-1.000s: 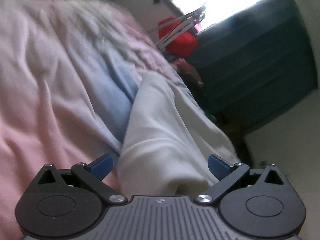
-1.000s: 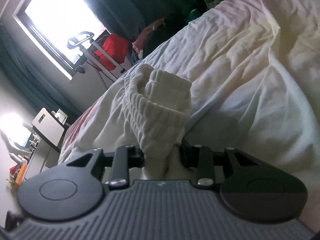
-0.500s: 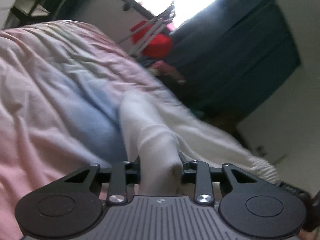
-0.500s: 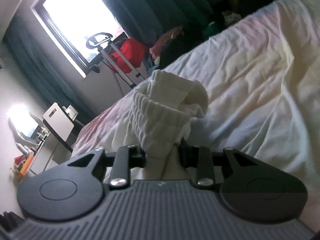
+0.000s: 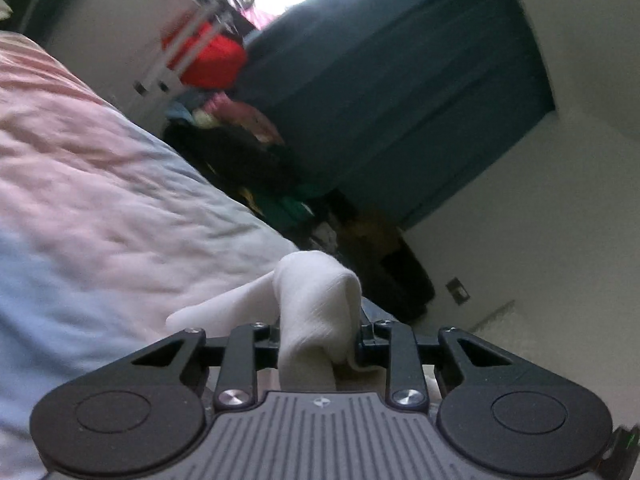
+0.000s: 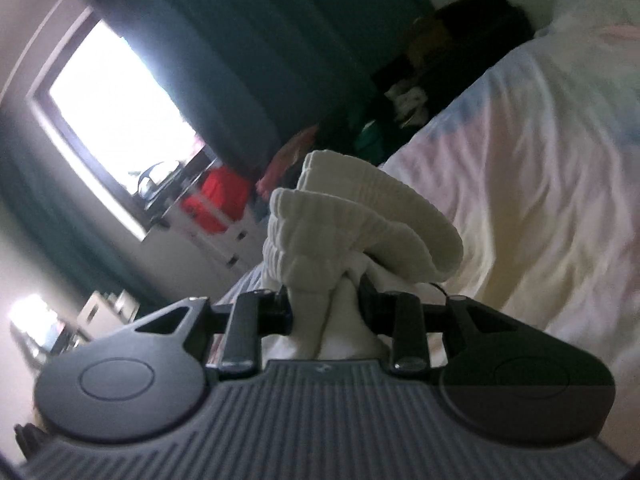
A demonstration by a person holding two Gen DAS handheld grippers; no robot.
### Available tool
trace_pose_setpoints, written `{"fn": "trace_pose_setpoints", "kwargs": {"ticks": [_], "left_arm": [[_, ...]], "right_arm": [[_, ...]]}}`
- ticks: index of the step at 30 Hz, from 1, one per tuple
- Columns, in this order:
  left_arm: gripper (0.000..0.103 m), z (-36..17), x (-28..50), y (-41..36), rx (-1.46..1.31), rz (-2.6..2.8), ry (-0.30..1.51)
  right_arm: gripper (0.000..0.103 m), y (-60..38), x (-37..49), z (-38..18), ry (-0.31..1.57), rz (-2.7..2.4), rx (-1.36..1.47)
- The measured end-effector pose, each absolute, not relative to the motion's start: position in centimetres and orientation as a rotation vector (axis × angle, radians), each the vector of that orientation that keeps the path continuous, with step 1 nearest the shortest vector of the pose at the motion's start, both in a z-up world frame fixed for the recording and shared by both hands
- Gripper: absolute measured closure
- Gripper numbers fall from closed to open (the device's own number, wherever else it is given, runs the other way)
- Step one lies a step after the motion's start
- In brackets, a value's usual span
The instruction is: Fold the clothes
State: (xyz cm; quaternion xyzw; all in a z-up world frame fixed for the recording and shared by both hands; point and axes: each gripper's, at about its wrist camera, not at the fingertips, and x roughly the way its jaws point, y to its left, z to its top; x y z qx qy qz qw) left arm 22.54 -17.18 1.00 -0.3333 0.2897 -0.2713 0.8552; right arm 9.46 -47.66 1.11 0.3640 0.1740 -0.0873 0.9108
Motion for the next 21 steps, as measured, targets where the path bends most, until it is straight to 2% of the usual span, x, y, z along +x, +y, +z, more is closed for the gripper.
{"fn": "trace_pose_setpoints", "kwargs": {"ticks": [7, 10, 14, 21], "left_arm": [[0.075, 3.6, 33.7, -31.8, -0.584, -0.610, 0.600], [0.074, 3.1, 37.1, -36.0, -0.511, -0.625, 0.589], [0.074, 0.2, 39.0, -39.4, -0.369, -0.654, 0.599], [0.071, -8.5, 36.9, -38.8, -0.236, -0.708, 0.558]], "right_arm": [[0.070, -58.9, 17.0, 2.6, 0.264, -0.309, 0.791], [0.070, -61.4, 19.5, 1.4, 0.202, -0.361, 0.817], [0.070, -63.8, 21.0, -3.2, 0.161, -0.420, 0.878], [0.070, -61.9, 19.2, -12.4, 0.154, -0.475, 0.872]]}}
